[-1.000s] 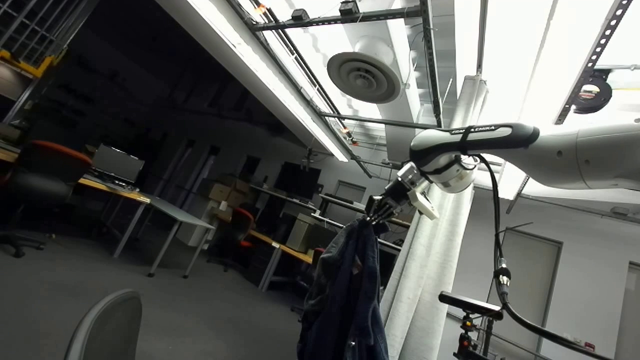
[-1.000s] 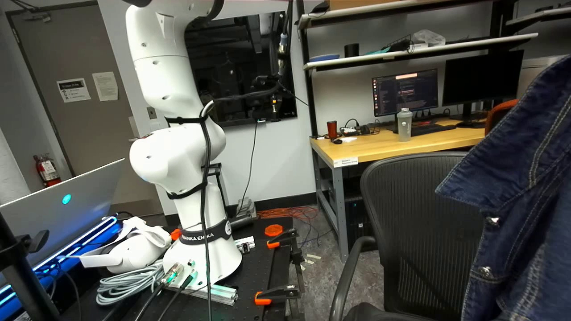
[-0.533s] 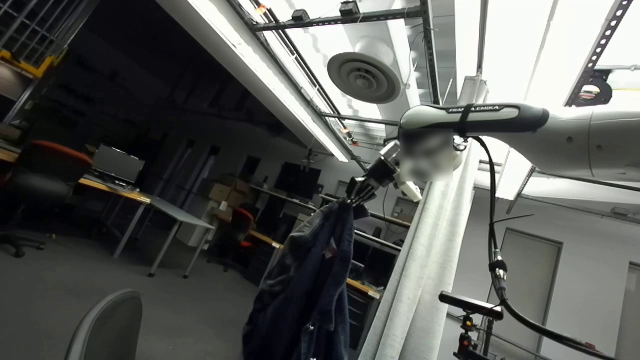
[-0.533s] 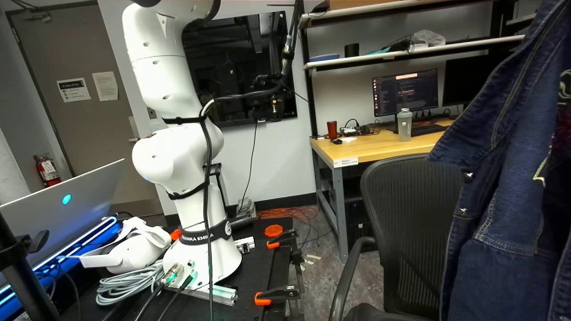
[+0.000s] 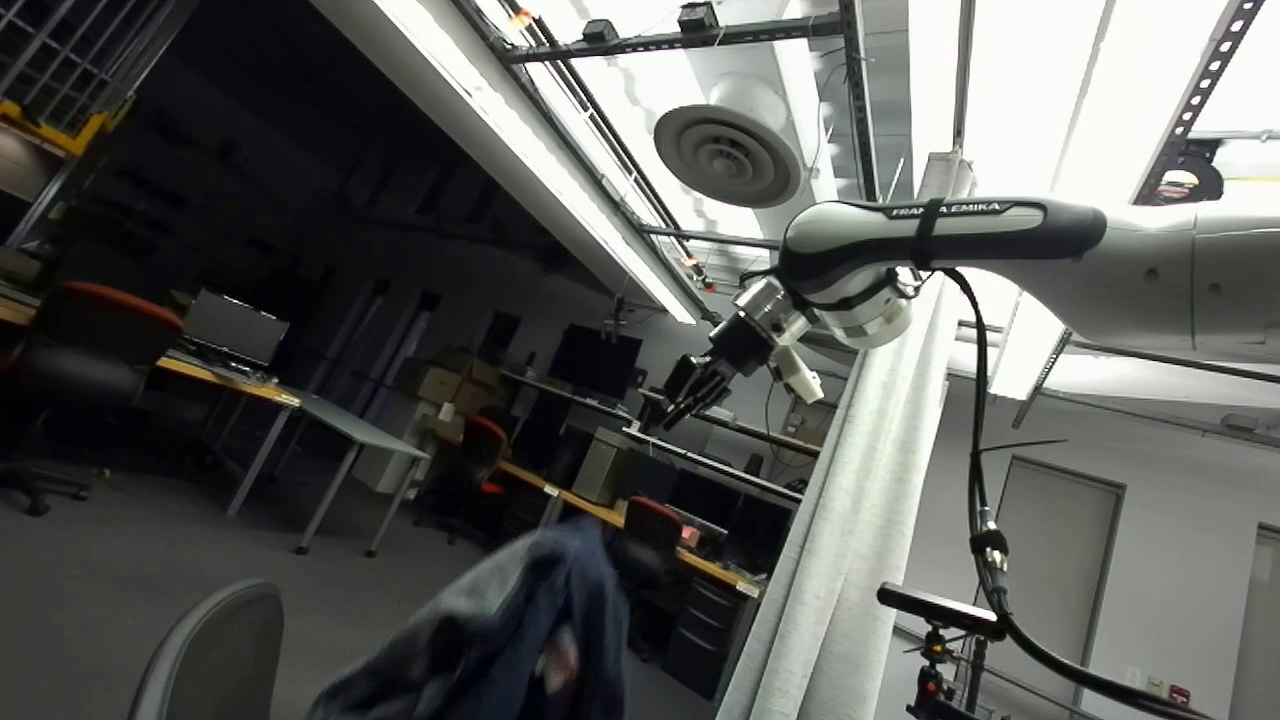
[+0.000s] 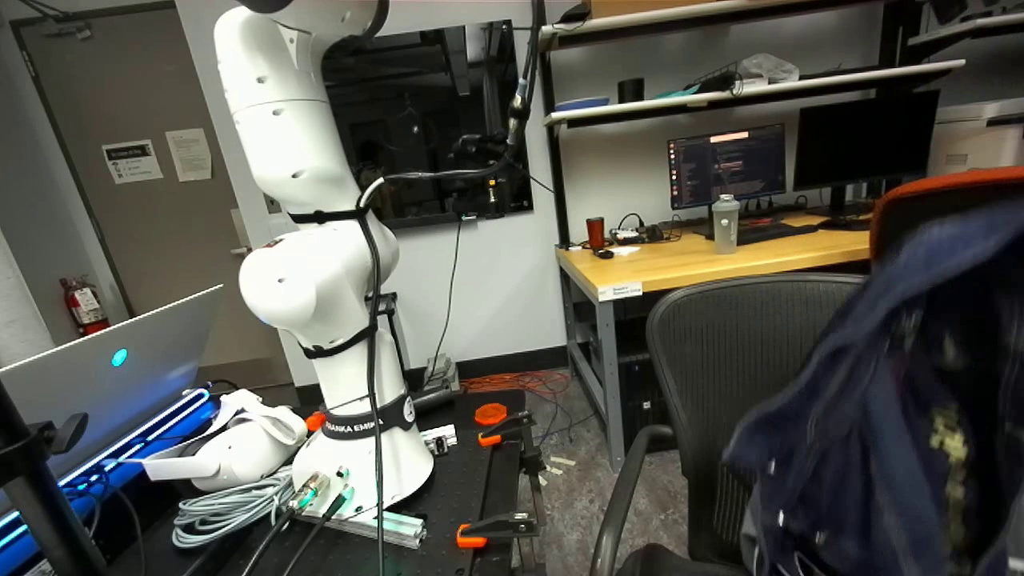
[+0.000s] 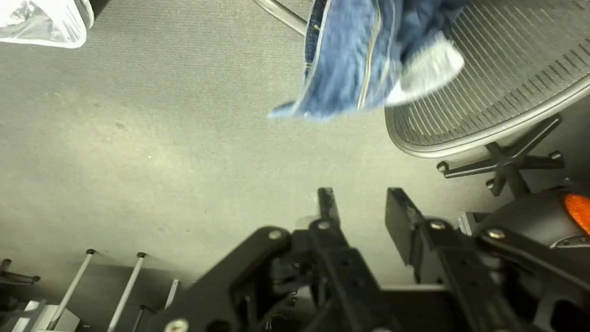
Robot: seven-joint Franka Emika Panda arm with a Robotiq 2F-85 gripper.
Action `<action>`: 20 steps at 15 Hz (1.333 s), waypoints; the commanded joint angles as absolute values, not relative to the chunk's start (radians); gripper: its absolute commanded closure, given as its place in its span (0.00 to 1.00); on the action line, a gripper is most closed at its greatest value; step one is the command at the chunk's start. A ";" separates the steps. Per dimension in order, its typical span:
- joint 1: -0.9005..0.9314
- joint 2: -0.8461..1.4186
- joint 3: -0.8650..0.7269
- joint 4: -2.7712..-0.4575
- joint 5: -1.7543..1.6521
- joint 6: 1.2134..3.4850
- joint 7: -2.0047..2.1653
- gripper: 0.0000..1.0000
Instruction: Remove the jean jacket from the backrest of the black chair
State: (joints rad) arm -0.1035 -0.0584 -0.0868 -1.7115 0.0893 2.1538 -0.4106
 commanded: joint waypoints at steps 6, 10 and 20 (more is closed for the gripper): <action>-0.063 -0.083 -0.078 -1.760 0.082 2.137 -0.474 0.01; -0.035 -0.087 -0.042 -1.855 0.035 2.206 -0.387 0.00; 0.010 -0.053 0.038 -2.150 -0.204 2.439 -0.022 0.00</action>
